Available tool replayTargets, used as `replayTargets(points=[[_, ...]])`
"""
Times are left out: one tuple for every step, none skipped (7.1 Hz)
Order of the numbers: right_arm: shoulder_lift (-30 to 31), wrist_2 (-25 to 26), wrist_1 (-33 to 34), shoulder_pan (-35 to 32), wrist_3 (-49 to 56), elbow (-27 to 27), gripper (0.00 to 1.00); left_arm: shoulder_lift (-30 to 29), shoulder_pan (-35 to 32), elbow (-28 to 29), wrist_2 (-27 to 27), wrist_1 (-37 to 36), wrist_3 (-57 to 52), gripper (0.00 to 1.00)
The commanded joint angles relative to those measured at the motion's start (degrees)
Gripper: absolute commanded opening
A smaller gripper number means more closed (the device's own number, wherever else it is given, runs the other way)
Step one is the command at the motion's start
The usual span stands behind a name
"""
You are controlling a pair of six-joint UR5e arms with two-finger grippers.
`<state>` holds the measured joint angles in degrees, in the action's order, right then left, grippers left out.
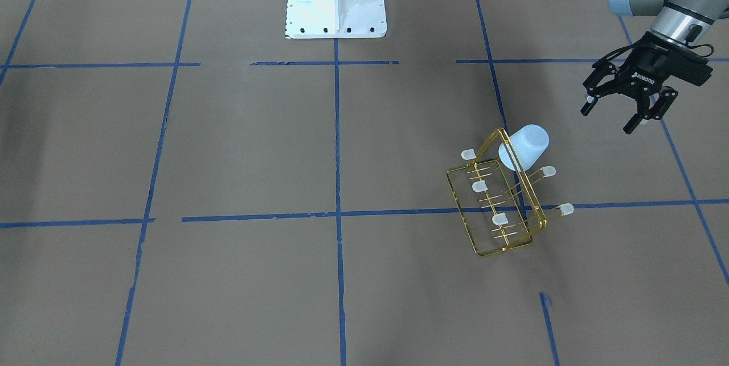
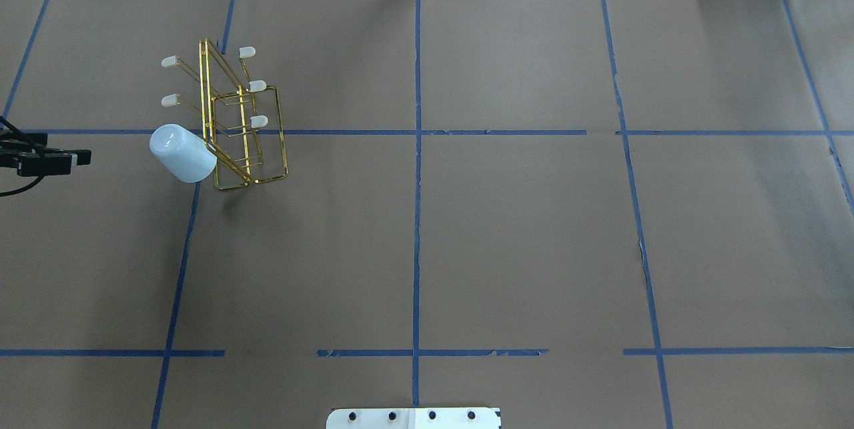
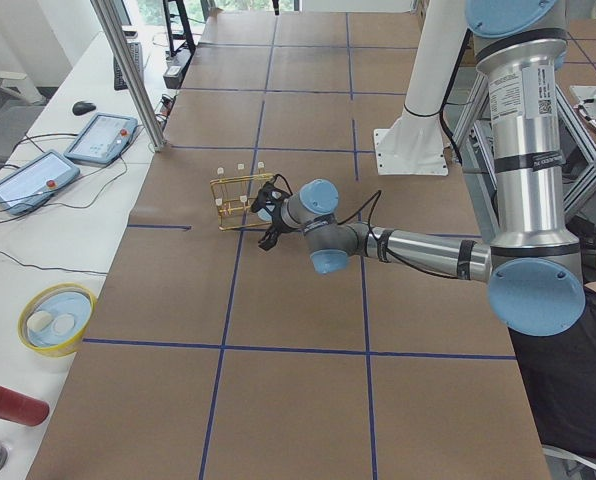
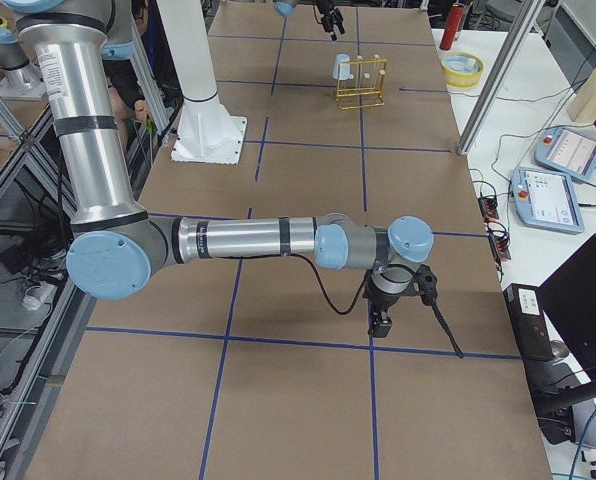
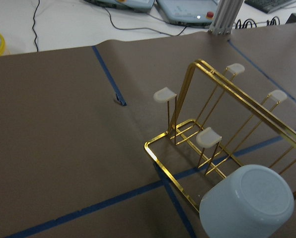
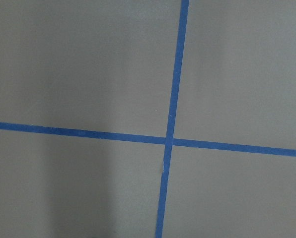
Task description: Hang cup on cup holder
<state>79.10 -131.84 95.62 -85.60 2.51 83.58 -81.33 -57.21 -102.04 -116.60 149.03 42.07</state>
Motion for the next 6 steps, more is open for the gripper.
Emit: replayTargets(points=[[0.0,0.0,0.0,0.0,0.0,0.0,1.0,-2.0,-7.8,0.3,-7.4,-14.8,-6.9,1.0],[0.0,0.0,0.0,0.0,0.0,0.0,1.0,-4.1,-13.3,0.9,-7.5,-24.5,-19.5,1.0],[0.0,0.0,0.0,0.0,0.0,0.0,1.0,-7.4,-19.4,3.0,-7.5,-32.4,-31.3,1.0],[0.0,0.0,0.0,0.0,0.0,0.0,1.0,-10.3,-23.6,5.7,-7.5,-37.0,-37.9,1.0],[0.0,0.0,0.0,0.0,0.0,0.0,1.0,-10.7,-27.5,6.7,-7.5,-40.8,-42.2,1.0],[0.0,0.0,0.0,0.0,0.0,0.0,1.0,-10.8,-31.1,7.5,-10.3,-46.4,-46.2,1.0]])
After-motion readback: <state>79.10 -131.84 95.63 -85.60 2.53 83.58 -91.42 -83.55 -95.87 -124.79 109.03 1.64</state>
